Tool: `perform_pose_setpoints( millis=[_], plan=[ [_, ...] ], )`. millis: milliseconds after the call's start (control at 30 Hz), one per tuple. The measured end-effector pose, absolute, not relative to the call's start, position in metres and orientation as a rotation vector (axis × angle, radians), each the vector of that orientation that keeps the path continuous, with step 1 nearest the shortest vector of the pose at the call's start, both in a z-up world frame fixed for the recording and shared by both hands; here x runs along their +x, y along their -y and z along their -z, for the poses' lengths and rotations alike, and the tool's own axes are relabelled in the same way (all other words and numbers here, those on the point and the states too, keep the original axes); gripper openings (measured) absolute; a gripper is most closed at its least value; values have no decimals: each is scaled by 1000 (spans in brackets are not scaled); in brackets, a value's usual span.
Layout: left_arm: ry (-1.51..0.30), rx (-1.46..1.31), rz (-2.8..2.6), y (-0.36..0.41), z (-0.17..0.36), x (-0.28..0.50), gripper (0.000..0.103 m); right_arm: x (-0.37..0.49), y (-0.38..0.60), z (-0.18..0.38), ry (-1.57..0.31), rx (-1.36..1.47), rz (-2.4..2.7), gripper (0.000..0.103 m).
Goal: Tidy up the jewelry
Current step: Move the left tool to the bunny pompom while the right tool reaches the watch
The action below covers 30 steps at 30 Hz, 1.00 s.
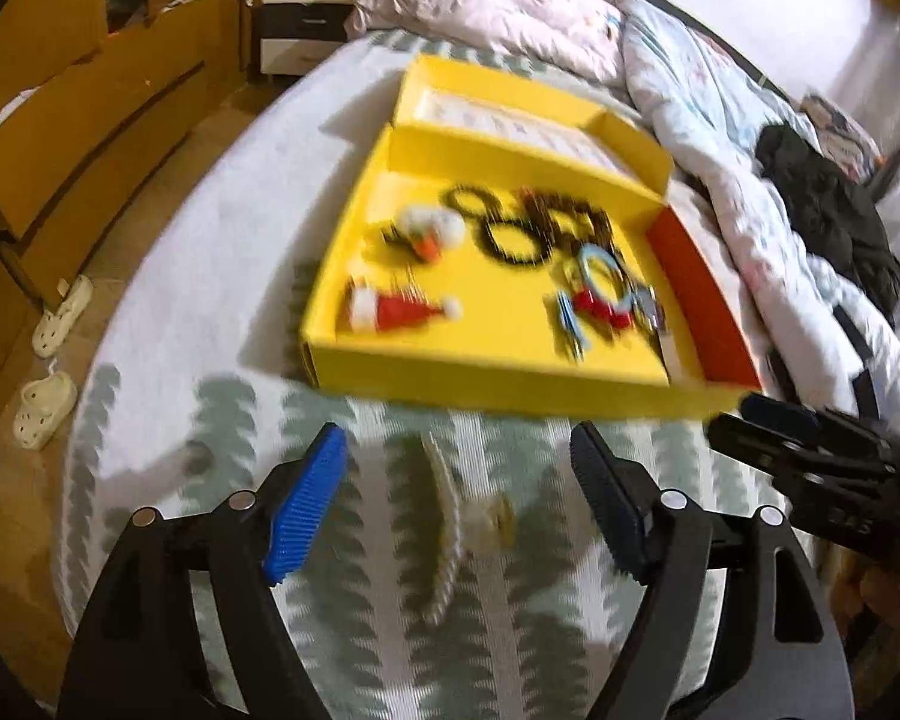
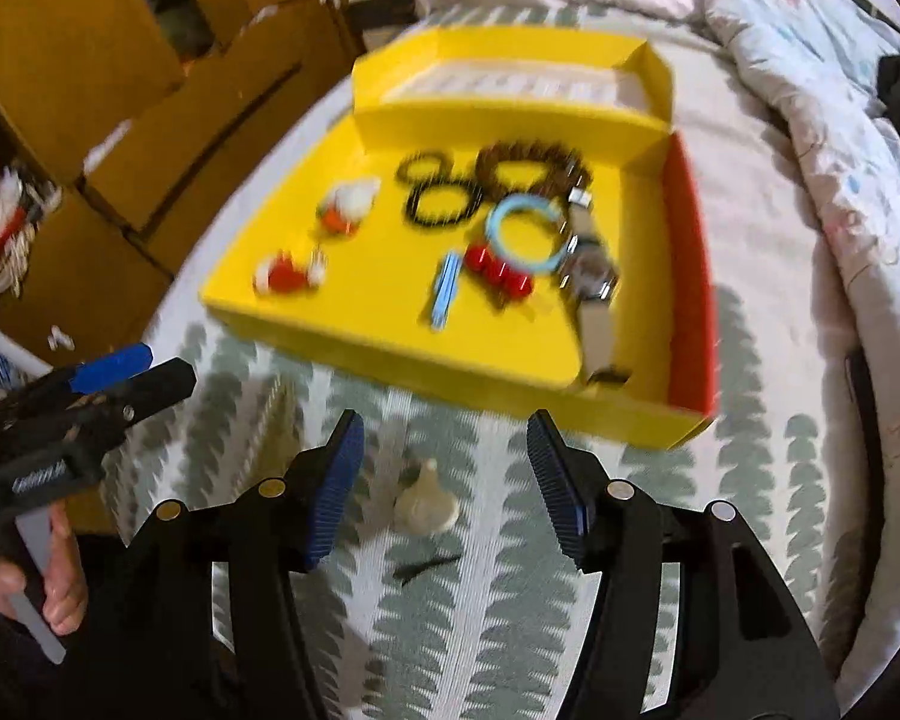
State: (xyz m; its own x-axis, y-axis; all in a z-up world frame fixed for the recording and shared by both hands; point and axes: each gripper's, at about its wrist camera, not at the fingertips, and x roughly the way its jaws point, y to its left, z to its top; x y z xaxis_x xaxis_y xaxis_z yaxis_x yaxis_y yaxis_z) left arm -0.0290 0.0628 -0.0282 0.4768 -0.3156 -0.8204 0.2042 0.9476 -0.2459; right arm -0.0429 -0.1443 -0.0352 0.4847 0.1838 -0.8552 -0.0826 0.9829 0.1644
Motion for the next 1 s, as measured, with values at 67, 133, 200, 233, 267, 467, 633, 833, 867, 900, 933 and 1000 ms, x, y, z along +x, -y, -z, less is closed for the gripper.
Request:
perform_pose_setpoints(
  millis=[67,133,200,233,267,467,633,833,867,900,933,1000],
  plan=[
    [-1021,-130,343,-60,21,-14,76,-37,155,26,-1019,138,-157,59],
    [-1001,-113,339,-55,14,-2,76,-30,167,20,-994,168,-151,59],
    [-1003,-97,341,-47,11,15,76,-23,177,17,-975,193,-149,59],
    [-1006,-92,350,-41,11,25,76,-17,183,15,-969,205,-137,59],
    [-1008,-84,350,-38,11,31,76,-12,188,15,-970,210,-128,59],
    [-1062,-62,348,-23,28,73,76,16,205,16,-969,233,-130,59],
    [-1097,-40,342,-12,44,98,76,38,200,32,-1010,199,-132,59],
    [-1124,-28,326,-12,57,117,76,62,199,60,-1069,141,-79,59],
    [-1131,-25,325,-13,60,119,76,65,199,64,-1075,132,-74,59],
    [-1136,-24,320,-13,62,121,76,68,199,68,-1082,120,-68,59],
    [-1142,-26,320,-14,65,123,76,70,199,73,-1090,108,-57,59],
    [-1158,-31,321,-14,70,129,76,73,201,79,-1100,99,-44,59]
  ],
)
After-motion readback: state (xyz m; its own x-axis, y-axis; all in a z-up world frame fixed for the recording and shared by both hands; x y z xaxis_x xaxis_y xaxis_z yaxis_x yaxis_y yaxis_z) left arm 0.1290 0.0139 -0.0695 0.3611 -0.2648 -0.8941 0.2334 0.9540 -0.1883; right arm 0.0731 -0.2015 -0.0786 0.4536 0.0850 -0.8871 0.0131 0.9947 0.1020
